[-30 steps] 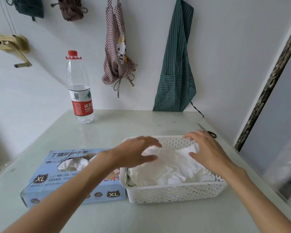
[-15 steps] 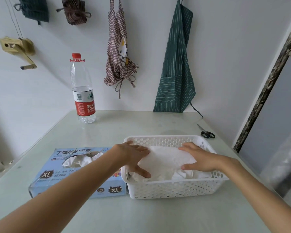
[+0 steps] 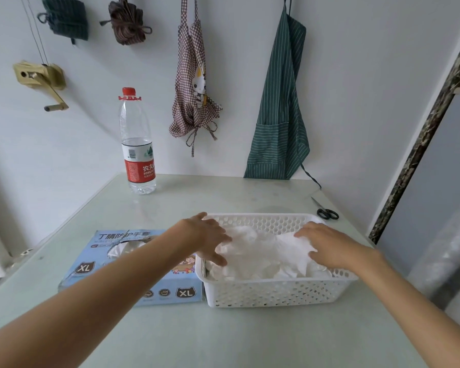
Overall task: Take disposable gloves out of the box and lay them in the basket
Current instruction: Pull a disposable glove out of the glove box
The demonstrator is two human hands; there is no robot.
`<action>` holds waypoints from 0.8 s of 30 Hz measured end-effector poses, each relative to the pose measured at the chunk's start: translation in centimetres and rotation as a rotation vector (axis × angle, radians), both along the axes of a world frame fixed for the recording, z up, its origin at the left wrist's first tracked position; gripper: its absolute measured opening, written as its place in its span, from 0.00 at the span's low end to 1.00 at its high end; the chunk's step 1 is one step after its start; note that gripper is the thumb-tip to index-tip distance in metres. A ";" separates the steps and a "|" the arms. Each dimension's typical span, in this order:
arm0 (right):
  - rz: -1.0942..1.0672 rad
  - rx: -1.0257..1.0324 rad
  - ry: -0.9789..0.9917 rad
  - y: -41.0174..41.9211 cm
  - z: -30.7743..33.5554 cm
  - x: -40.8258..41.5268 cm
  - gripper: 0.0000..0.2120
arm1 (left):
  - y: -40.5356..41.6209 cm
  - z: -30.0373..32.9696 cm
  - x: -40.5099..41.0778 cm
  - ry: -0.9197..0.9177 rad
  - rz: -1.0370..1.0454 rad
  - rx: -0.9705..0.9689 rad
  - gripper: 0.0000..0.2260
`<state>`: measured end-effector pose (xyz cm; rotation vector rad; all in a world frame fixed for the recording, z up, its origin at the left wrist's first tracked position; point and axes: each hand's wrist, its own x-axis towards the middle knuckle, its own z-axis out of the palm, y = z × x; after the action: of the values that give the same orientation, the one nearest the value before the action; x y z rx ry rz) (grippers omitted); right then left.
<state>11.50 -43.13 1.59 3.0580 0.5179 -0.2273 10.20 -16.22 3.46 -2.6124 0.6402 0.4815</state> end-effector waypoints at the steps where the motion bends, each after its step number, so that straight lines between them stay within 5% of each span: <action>1: 0.020 0.093 -0.046 0.0 0.7 -0.3 0.24 | 0.2 0.3 0.0 -0.032 0.002 -0.065 0.35; 3: 0.079 0.313 -0.026 0.6 2.1 -1.2 0.16 | 0.6 1.1 0.2 -0.084 -0.008 -0.204 0.36; 5: 0.121 0.453 0.197 1.7 3.0 -2.1 0.11 | 1.0 1.5 0.4 -0.052 -0.022 -0.266 0.34; 15: 0.107 0.190 0.448 4.3 1.8 -1.8 0.13 | -0.3 -0.6 0.8 0.031 -0.016 -0.051 0.35; 24: 0.131 0.326 0.170 11.2 5.1 -3.1 0.06 | 9.7 1.7 -4.1 -0.312 0.276 -0.707 0.17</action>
<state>8.39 -31.97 6.70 3.3153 0.8401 -0.4419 6.15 -6.48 5.18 -3.3651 0.3871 -0.1210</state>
